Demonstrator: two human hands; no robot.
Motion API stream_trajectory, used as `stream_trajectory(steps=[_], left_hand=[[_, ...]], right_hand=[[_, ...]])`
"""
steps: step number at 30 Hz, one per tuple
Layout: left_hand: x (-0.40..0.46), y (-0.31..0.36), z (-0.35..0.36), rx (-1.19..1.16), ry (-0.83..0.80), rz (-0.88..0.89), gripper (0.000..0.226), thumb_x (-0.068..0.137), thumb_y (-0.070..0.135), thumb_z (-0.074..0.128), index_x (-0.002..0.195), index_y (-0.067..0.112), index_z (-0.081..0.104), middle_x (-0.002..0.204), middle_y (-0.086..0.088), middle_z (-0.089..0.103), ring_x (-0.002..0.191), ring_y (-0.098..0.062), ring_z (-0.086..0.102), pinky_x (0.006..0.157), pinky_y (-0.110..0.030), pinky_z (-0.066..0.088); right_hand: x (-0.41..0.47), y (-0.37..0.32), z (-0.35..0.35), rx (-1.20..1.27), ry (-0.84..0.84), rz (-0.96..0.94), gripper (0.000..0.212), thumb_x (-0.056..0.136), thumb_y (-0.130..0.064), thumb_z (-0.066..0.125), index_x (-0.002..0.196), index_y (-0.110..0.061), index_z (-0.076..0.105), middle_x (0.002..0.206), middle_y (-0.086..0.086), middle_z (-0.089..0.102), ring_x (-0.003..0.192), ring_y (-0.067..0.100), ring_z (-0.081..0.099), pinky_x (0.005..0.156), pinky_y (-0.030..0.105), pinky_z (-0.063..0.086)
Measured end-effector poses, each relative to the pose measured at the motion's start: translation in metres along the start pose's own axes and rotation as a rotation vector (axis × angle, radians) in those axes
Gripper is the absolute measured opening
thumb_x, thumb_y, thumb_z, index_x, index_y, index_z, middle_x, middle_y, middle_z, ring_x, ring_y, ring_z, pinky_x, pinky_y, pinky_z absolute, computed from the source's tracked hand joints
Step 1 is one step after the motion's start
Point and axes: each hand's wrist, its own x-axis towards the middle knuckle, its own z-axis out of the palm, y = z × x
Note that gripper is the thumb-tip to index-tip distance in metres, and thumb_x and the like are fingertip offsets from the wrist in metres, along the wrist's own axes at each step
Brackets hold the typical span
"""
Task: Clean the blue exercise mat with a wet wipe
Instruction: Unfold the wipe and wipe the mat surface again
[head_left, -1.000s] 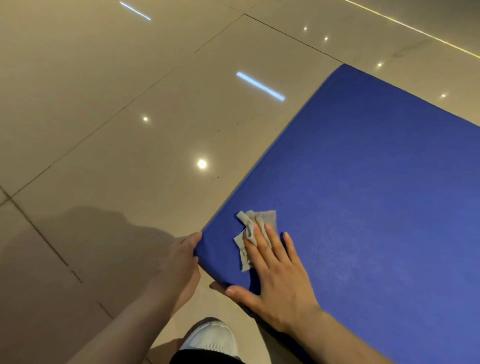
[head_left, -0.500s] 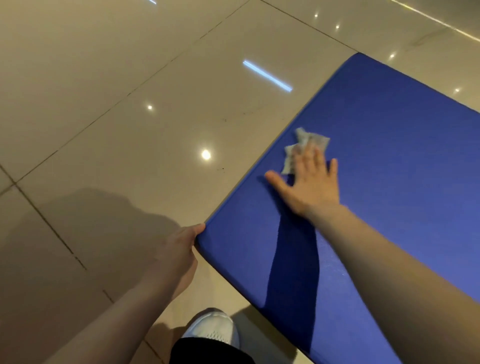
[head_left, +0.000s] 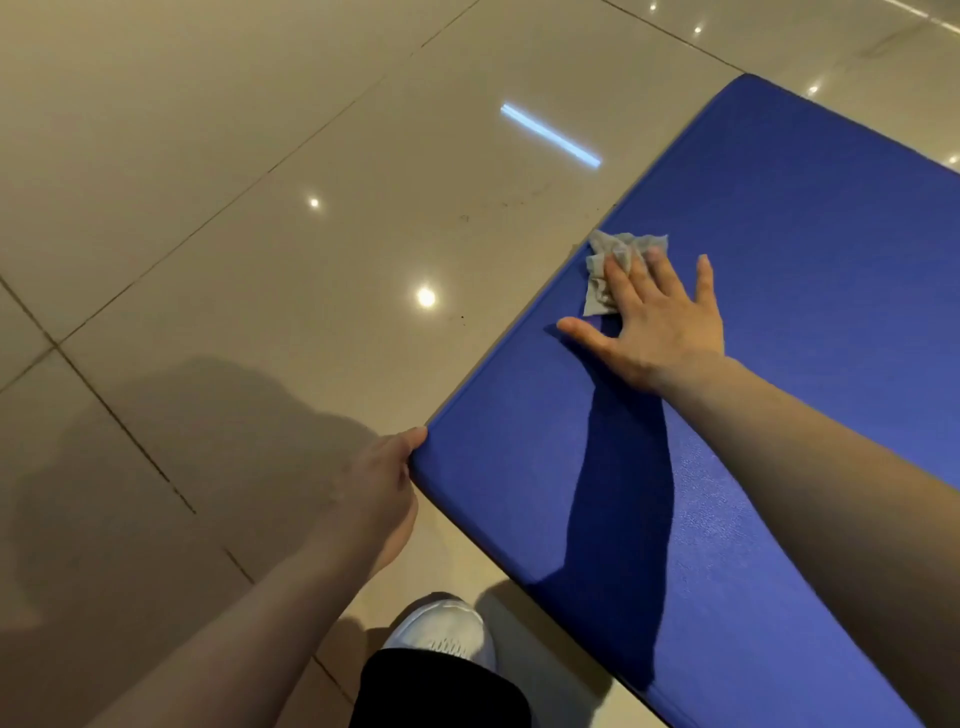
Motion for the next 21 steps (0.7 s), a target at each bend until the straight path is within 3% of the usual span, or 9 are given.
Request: stream_trajectory(steps=[3,6,8,10,13,15,17,21], left_hand=[[-0.002,-0.005,-0.001,0.038,0.027,0.039,0.042,0.1,0.014,0.047,0.142,0.013,0.046,0.133,-0.005,0.055,0.121,-0.017,0.051,0.097,-0.019,0.032],[-0.002,-0.003,-0.002,-0.003,0.043,0.013,0.049,0.095,0.026,0.059,0.141,0.015,0.048,0.127,0.0,0.056,0.112,-0.013,0.053,0.097,-0.021,0.037],[-0.002,-0.001,-0.002,0.058,0.019,-0.005,0.065,0.085,0.04,0.071,0.141,0.019,0.046,0.123,0.003,0.053,0.108,-0.013,0.052,0.095,-0.025,0.04],[-0.003,0.003,-0.002,0.254,0.019,0.026,0.079,0.075,0.056,0.074,0.14,0.024,0.043,0.127,0.005,0.054,0.112,-0.016,0.054,0.094,-0.03,0.042],[-0.003,0.006,0.0,0.363,0.047,0.038,0.08,0.072,0.065,0.069,0.136,0.026,0.041,0.126,0.007,0.053,0.111,-0.016,0.055,0.09,-0.03,0.041],[-0.002,0.007,0.001,0.344,0.039,0.009,0.078,0.072,0.065,0.07,0.134,0.028,0.04,0.124,0.009,0.051,0.111,-0.016,0.054,0.089,-0.031,0.04],[-0.004,0.01,0.002,0.335,0.021,-0.01,0.076,0.073,0.062,0.071,0.133,0.028,0.039,0.122,0.01,0.05,0.109,-0.016,0.054,0.09,-0.032,0.039],[-0.005,0.013,0.004,0.286,0.028,-0.037,0.076,0.073,0.056,0.074,0.134,0.026,0.039,0.125,0.007,0.05,0.112,-0.019,0.053,0.096,-0.036,0.038]], right_hand=[[0.003,-0.006,-0.003,0.044,-0.038,0.012,0.107,0.07,-0.089,-0.006,0.156,-0.025,-0.008,0.162,-0.006,-0.018,0.149,0.016,-0.018,0.116,0.055,-0.016],[-0.03,-0.04,0.012,0.144,0.012,-0.184,0.105,0.072,-0.088,-0.002,0.156,-0.024,-0.005,0.161,-0.006,-0.021,0.147,0.013,-0.021,0.117,0.055,-0.015],[-0.065,-0.065,0.031,0.203,0.043,-0.389,0.101,0.078,-0.085,0.004,0.157,-0.021,0.005,0.163,-0.005,-0.011,0.149,0.012,-0.016,0.118,0.055,-0.009],[-0.094,-0.082,0.049,0.2,0.101,-0.547,0.095,0.085,-0.081,0.012,0.155,-0.018,0.022,0.164,0.0,0.008,0.151,0.018,0.001,0.118,0.055,0.0],[-0.092,-0.078,0.052,0.125,0.076,-0.608,0.093,0.086,-0.081,0.011,0.153,-0.018,0.028,0.161,-0.001,0.018,0.15,0.017,0.011,0.118,0.052,0.002],[-0.073,-0.06,0.036,0.092,0.091,-0.565,0.1,0.08,-0.085,0.002,0.156,-0.021,0.018,0.162,-0.005,0.012,0.15,0.013,0.008,0.119,0.051,-0.007],[-0.043,-0.027,0.019,0.11,0.11,-0.395,0.105,0.073,-0.087,-0.005,0.157,-0.025,0.013,0.163,-0.008,0.008,0.15,0.009,0.004,0.119,0.048,-0.013],[-0.001,0.064,0.0,0.055,0.057,-0.016,0.091,0.083,-0.076,-0.002,0.156,-0.025,0.015,0.164,-0.004,0.009,0.15,0.012,0.005,0.119,0.049,-0.01]])
